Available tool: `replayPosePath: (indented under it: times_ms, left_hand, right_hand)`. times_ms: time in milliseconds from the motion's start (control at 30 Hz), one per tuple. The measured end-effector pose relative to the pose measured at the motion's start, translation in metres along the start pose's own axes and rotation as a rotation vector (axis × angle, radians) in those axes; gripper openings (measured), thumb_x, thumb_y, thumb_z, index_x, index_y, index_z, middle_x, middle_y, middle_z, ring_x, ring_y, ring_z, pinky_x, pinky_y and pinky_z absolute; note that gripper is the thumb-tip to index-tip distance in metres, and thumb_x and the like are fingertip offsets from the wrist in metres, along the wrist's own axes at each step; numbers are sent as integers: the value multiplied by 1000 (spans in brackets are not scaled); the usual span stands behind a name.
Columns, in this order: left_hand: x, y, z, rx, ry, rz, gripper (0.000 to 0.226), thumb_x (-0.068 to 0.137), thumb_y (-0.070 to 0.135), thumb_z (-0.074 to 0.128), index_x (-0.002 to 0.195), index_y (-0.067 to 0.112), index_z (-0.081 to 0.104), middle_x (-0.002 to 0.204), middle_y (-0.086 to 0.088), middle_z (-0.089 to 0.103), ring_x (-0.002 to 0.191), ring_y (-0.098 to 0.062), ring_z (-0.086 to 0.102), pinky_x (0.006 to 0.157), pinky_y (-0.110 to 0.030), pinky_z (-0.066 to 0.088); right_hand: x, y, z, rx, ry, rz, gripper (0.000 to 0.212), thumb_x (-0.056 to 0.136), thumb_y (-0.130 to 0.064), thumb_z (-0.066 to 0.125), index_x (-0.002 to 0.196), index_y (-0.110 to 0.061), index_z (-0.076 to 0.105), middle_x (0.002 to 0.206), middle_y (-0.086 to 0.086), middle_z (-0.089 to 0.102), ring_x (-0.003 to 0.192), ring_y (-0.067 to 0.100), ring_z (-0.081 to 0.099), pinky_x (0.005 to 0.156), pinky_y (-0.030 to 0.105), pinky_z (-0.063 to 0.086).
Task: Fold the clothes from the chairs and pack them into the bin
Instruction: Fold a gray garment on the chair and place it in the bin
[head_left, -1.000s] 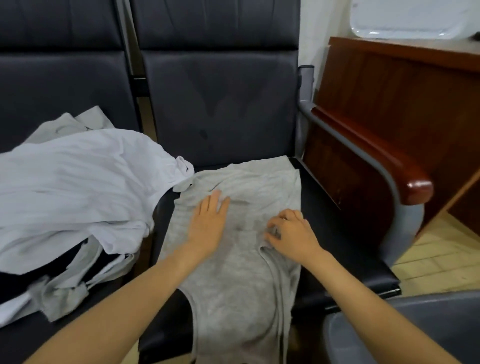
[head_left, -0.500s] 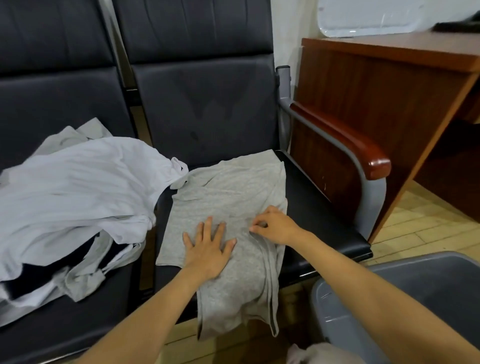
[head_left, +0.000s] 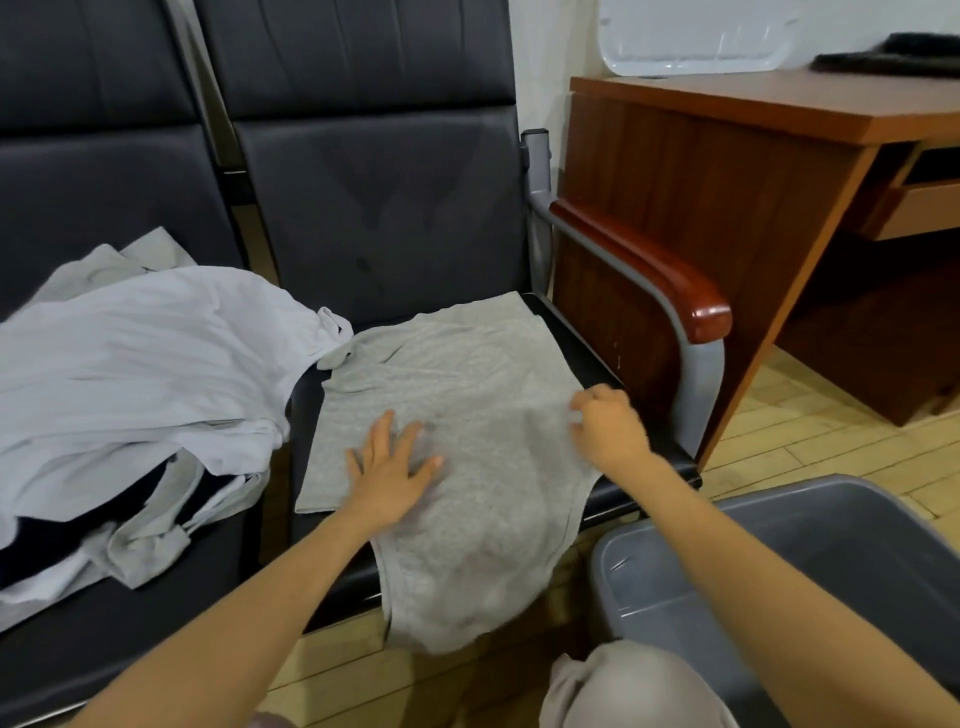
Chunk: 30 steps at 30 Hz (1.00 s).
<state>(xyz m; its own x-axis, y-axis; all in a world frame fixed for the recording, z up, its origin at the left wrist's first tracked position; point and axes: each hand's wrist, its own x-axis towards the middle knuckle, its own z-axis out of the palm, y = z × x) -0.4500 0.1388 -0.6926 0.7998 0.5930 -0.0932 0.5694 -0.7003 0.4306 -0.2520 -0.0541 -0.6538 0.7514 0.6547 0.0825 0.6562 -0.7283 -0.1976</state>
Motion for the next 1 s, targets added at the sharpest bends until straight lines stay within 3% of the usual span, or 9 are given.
replayPosePath:
  times_ms: [100, 167, 267, 333, 633, 767, 833, 900, 1000]
  left_hand:
    - [-7, -5, -5, -25, 276, 52, 43, 99, 17, 45, 141, 11, 38, 154, -15, 11, 141, -34, 16, 116, -41, 10]
    - [-10, -8, -4, 54, 228, 37, 42, 101, 18, 40, 140, 6, 39, 151, -16, 23, 136, -33, 28, 112, -36, 21]
    - [-2, -18, 3, 211, -81, -42, 62, 102, 49, 19, 154, 16, 7, 161, -6, 0, 148, -25, 1, 119, -41, 3]
    - [17, -26, -1, 281, -161, -88, 69, 97, 61, 9, 153, 24, -9, 159, -2, -19, 146, -22, -18, 119, -44, -9]
    - [139, -48, -13, 319, -33, -62, 69, 96, 62, 9, 154, 25, 1, 161, 0, -8, 148, -20, -10, 119, -45, -4]
    - [181, -56, -13, 289, 200, -56, 60, 100, 54, 25, 148, 19, 27, 157, -8, 18, 146, -24, 13, 116, -44, 11]
    - [184, -51, -16, 372, 379, 45, 45, 98, 40, 47, 133, 12, 46, 137, -14, 44, 127, -30, 41, 105, -41, 28]
    - [179, -45, -19, 380, 536, 284, 29, 84, 21, 70, 108, 9, 60, 100, -10, 57, 90, -28, 58, 84, -34, 38]
    - [147, -36, -23, 81, 480, 549, 17, 89, 25, 61, 97, 10, 63, 88, -2, 61, 79, -23, 59, 74, -24, 28]
  right_hand:
    - [-11, -44, 20, 130, -170, -129, 34, 99, -25, 42, 129, -11, 50, 131, 12, 45, 120, 33, 43, 98, 42, 40]
    - [-16, -68, 34, 82, -332, -62, 48, 101, -40, 32, 143, -17, 33, 148, 10, 29, 135, 36, 27, 108, 50, 28]
    - [-7, -81, 50, 15, -425, -11, 63, 99, -56, 16, 154, -27, 1, 161, 2, -10, 144, 39, -14, 111, 67, -5]
    - [13, -76, 60, 5, -398, -22, 67, 96, -63, 10, 153, -32, -8, 159, 0, -19, 143, 36, -23, 109, 67, -12]
    - [140, -72, 86, -6, -241, -89, 63, 97, -62, 12, 153, -35, 2, 161, -5, -8, 148, 26, -11, 116, 57, -7]
    - [184, -82, 95, 28, -148, -105, 59, 98, -57, 22, 151, -30, 19, 161, -1, 9, 148, 28, 3, 116, 54, 1]
    - [192, -85, 96, 149, 26, -181, 50, 100, -45, 37, 142, -19, 40, 150, 8, 35, 140, 31, 27, 114, 46, 18]
    - [190, -87, 93, 337, 254, -306, 33, 97, -28, 51, 123, -8, 59, 123, 11, 56, 116, 30, 51, 102, 38, 36]
    - [166, -88, 77, 489, 373, -443, 12, 93, -16, 58, 98, -6, 65, 95, 7, 61, 91, 21, 53, 83, 30, 43]
